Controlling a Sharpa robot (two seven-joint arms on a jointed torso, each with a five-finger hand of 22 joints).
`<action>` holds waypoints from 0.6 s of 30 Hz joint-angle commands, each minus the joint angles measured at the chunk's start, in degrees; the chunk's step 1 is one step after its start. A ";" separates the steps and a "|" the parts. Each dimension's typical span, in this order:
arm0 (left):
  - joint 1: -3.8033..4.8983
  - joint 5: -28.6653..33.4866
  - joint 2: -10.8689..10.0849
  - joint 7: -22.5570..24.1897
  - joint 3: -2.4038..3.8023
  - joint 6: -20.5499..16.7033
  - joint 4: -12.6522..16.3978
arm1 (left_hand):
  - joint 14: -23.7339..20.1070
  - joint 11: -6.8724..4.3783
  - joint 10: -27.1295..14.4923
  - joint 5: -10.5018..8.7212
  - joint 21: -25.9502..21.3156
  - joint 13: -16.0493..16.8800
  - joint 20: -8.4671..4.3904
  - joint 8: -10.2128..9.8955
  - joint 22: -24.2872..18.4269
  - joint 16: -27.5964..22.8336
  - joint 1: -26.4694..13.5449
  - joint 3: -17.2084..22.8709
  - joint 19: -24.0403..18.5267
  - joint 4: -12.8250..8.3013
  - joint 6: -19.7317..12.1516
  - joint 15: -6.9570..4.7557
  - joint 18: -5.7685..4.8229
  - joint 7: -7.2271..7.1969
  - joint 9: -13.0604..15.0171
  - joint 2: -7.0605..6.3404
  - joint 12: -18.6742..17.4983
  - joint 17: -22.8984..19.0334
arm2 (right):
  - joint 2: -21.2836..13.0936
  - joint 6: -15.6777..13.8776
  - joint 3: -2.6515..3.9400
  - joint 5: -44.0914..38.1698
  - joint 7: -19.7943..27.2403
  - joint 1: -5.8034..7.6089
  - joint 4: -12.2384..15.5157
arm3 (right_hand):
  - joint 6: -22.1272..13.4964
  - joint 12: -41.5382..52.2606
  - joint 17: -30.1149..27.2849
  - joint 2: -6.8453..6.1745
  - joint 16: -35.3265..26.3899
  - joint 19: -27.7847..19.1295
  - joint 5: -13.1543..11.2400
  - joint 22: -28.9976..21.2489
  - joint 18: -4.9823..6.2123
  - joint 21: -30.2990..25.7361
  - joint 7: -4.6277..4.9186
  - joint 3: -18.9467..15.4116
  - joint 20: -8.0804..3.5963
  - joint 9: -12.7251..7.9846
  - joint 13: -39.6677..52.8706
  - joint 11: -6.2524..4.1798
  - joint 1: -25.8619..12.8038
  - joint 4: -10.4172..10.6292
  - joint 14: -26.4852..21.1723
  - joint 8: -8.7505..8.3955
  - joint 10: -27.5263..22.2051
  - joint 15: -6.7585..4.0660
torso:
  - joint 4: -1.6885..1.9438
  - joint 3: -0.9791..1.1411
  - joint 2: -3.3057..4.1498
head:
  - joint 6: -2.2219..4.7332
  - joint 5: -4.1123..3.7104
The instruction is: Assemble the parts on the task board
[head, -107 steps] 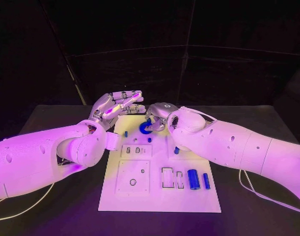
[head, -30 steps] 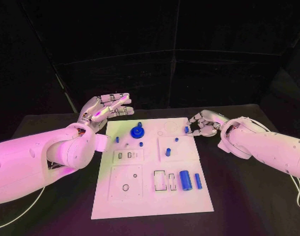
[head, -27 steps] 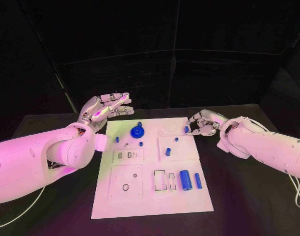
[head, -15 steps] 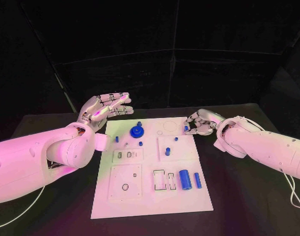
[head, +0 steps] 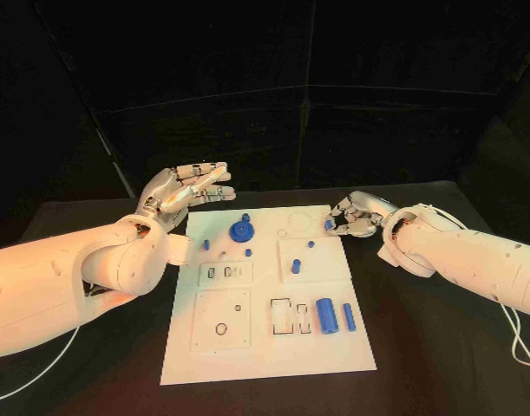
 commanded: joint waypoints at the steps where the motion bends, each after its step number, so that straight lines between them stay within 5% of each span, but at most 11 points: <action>1: 0.06 -0.35 0.04 0.16 0.04 0.84 -0.02 | -0.12 0.39 0.00 0.16 0.20 -0.02 0.05 -0.36 -0.06 -0.39 0.38 0.03 -0.03 -0.41 -0.12 0.29 0.63 2.61 -0.07 0.01 -0.19 -0.02 | 0.08 0.33 0.03 0.23 -0.01 0.09 -0.03 | 0.46 0.29 7.61 0.52 0.17 -0.14 -0.23 0.03 0.01 0.04 0.07 0.36 -0.36 0.01 2.10 -0.14 0.07 -0.04 4.46 0.19 0.13 -0.34 | 0.05 0.02 -0.01 | -0.07 -0.01; 18: 0.06 -0.35 0.10 0.00 0.04 0.96 -0.10 | -0.12 0.39 0.00 0.16 0.20 -0.02 0.05 -0.36 -0.06 -0.39 0.38 0.03 -0.03 -0.41 -0.12 0.29 0.63 2.61 -0.07 0.01 -0.19 -0.02 | 0.23 -0.20 0.03 0.23 -0.24 0.06 -0.03 | -0.15 0.03 7.65 -0.15 0.17 -0.11 -1.04 0.01 -0.01 0.02 0.21 0.18 -0.59 -0.51 1.82 -0.10 -1.07 -0.24 4.47 -0.50 -0.07 -0.42 | 0.02 0.06 -0.01 | -0.21 -0.09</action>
